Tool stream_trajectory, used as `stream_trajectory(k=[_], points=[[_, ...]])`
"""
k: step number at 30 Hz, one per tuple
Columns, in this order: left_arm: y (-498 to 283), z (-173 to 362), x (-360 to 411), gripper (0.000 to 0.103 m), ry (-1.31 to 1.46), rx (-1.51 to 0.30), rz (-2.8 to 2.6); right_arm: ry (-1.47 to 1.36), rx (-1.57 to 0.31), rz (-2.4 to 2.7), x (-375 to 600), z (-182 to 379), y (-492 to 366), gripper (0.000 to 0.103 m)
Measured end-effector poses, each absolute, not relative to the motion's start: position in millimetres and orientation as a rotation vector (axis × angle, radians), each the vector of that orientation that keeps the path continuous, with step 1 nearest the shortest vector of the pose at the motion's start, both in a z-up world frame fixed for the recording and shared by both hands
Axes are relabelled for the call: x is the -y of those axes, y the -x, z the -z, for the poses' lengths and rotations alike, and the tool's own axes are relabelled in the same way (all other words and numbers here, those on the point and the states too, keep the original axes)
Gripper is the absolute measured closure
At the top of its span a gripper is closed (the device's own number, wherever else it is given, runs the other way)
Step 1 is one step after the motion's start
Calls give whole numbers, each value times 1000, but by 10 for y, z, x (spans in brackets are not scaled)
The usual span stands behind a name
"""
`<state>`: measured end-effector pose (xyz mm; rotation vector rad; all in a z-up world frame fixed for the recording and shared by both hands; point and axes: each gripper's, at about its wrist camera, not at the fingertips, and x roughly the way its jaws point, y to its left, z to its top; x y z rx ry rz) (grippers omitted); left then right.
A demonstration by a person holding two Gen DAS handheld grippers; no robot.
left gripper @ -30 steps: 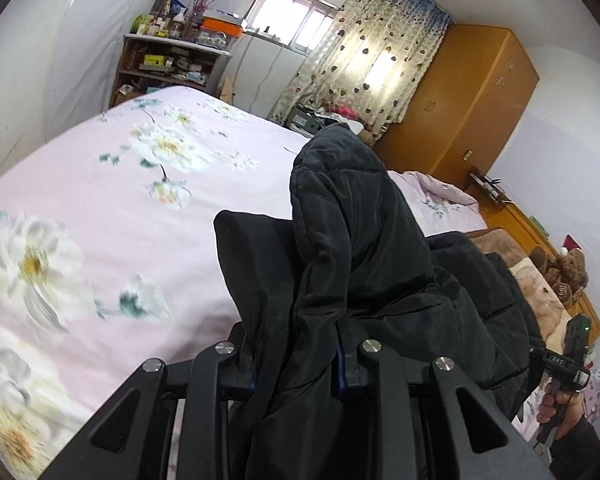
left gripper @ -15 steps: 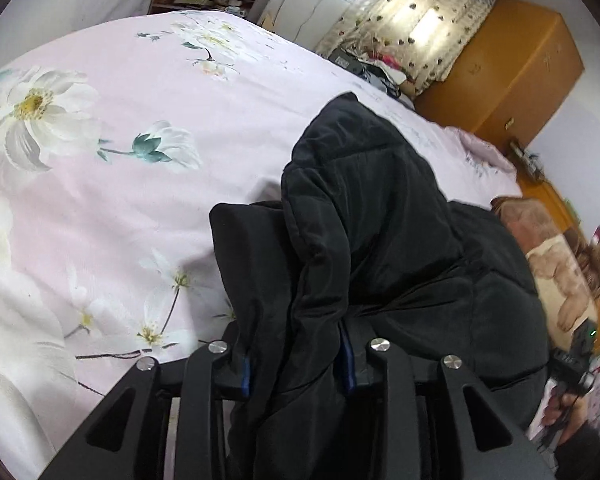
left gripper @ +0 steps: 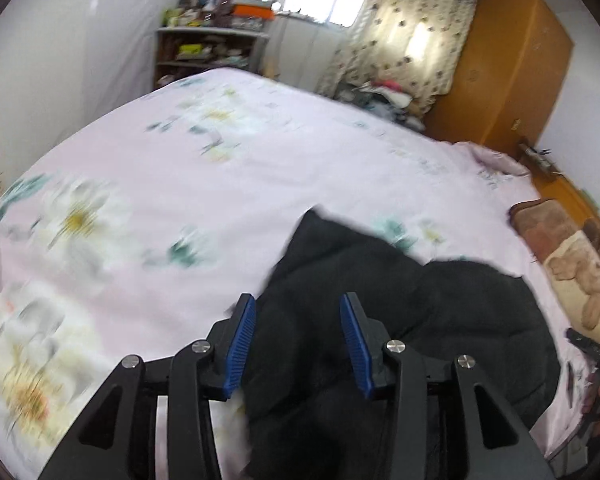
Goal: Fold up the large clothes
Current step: 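Release the jacket and pull both tools back from it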
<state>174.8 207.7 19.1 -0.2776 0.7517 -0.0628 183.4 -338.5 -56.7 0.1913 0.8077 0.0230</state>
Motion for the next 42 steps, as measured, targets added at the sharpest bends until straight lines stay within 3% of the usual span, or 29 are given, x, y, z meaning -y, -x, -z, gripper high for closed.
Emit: stream_trajectory(k=[3,8,12,17,26,35,38,42], points=[[-2110,-182,-1780,57,197,-743,116,-227,-798,-104,3210,577,-2130,45],[-2601,278,-1555,57,125,-851,72,-157,-868,-131,2955,952,-2575,45],[-2640,499,-1654,53,202,-860,72,-189,-921,-135,3133,1307,-2615,45],[-2601,375,-1577,53,160,-876,58,-157,-909,-106,3118,1243,-2525,44],[-1586,-236,-1412,53,114,-768,138,-123,-781,-107,2974,589,-1569,43],[-932,203,-1172,50,85,-920,161,-30,-880,-183,2494,891,-925,43],[-829,91,-1151,50,92,-920,161,-1,-926,-167,2458,976,-887,43],[-577,-182,-1064,50,83,-883,171,8,-861,-191,2410,672,-613,43]])
